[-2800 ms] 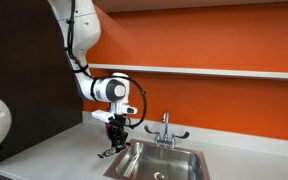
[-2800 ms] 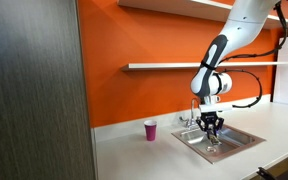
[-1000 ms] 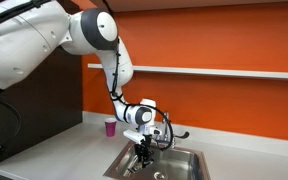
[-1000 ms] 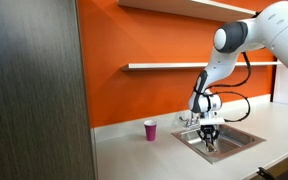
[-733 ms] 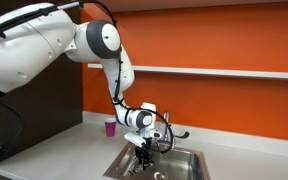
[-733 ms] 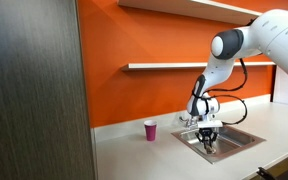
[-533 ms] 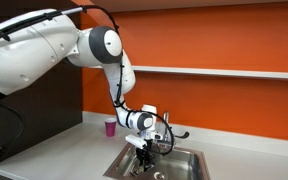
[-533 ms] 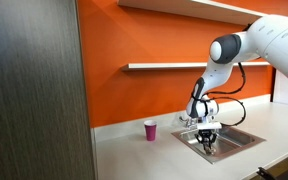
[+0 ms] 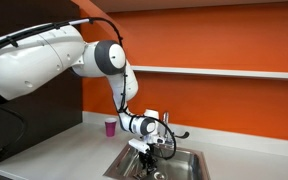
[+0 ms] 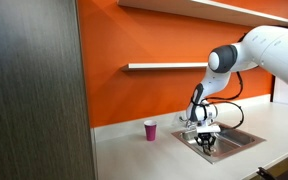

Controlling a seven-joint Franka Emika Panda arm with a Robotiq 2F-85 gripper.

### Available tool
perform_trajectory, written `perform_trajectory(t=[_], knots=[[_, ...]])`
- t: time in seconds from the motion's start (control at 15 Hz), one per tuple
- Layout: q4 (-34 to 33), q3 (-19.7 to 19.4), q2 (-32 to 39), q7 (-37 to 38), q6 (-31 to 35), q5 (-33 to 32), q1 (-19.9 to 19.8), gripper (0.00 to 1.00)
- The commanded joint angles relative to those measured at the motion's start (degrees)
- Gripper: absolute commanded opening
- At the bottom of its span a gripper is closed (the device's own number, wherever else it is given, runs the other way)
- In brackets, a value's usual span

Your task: Put the packet in the sink

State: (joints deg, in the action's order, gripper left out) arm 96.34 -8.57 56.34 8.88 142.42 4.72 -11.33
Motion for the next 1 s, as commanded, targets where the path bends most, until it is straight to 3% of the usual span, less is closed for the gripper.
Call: perform_trajectory(t=[0.0, 0.2, 0.27, 0.4, 0.67, 0.73, 0.93], knots=[[-4.93, 1.35, 2.55, -2.19, -3.35, 0.91, -1.78, 0.1], [-6.7, 1.49, 3.72, -2.35, -4.52, 0.9, -2.01, 0.13], [-7.16, 1.58, 3.97, -2.34, -4.86, 0.97, -2.13, 0.54], [-7.58, 1.54, 4.07, -2.21, -5.24, 0.96, -2.19, 0.63], [-6.73, 1.24, 2.78, -1.76, -5.36, 0.97, -1.99, 0.93], [-6.11, 1.14, 2.19, -1.64, -5.08, 0.96, -1.87, 0.99], [-4.84, 0.94, 0.95, -1.38, -4.67, 1.0, -1.67, 1.0]])
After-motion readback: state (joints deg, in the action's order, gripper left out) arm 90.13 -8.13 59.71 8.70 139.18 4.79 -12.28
